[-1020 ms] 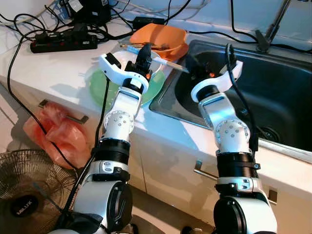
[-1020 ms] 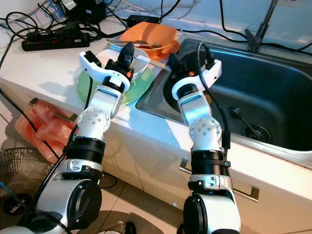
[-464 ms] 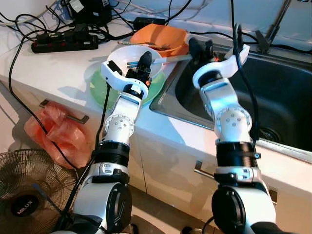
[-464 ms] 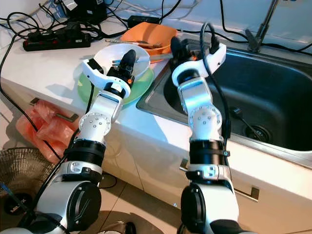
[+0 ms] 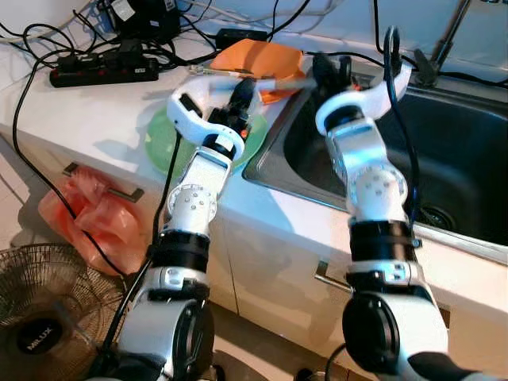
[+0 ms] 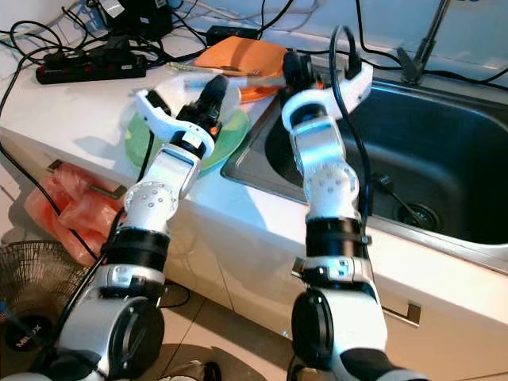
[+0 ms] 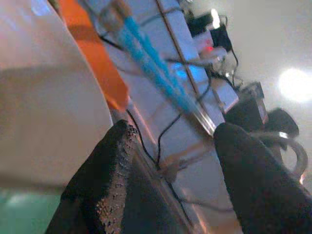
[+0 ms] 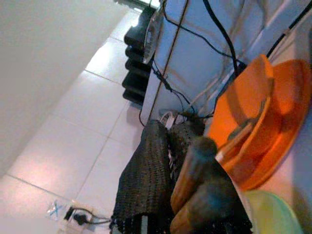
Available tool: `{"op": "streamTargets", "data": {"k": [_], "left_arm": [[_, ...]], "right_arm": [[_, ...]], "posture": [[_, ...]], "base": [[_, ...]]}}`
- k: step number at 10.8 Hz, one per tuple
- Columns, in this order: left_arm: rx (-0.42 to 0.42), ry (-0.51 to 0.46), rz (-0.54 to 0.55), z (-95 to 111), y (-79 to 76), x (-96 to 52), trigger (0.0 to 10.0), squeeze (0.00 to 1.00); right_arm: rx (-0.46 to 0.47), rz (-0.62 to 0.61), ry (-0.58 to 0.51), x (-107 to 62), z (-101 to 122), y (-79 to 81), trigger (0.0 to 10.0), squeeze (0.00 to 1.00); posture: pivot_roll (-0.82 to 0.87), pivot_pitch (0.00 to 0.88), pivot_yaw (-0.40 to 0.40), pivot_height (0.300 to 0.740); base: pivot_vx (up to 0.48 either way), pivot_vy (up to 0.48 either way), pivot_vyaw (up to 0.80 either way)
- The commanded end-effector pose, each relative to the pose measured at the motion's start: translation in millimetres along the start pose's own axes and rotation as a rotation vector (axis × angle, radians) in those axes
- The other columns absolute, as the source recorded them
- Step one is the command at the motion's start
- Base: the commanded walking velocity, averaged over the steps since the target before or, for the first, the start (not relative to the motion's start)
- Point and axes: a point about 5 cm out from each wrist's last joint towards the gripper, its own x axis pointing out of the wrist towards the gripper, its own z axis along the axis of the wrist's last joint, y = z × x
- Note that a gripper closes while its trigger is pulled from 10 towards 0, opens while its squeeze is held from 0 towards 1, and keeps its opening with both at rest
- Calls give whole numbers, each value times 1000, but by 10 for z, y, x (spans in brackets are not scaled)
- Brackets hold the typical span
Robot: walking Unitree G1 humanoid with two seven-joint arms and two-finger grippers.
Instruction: Kitchen organization
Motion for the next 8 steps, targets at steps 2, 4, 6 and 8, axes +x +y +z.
{"op": "streamTargets", "data": {"k": [2, 4, 6, 8], "left_arm": [[26, 59, 24, -118, 63, -146, 10000, 1000], [162, 66, -25, 6, -32, -255, 10000, 1000], [282, 58, -8, 140, 2, -381, 10000, 1000], [352, 51, 11, 249, 31, -493, 10000, 1000]], "right_arm": [[-16, 14, -35, 62, 51, 53, 0, 0], [-103, 12, -89, 106, 304, -10, 0, 0], [-259, -8, -120, 120, 599, -142, 0, 0], [-418, -35, -127, 101, 879, -272, 0, 0]], "posture": [[60, 80, 69, 740], [76, 78, 66, 740], [83, 73, 67, 740], [93, 67, 73, 740]], "base": [[0, 0, 0], [0, 0, 0], [0, 0, 0], [0, 0, 0]]}}
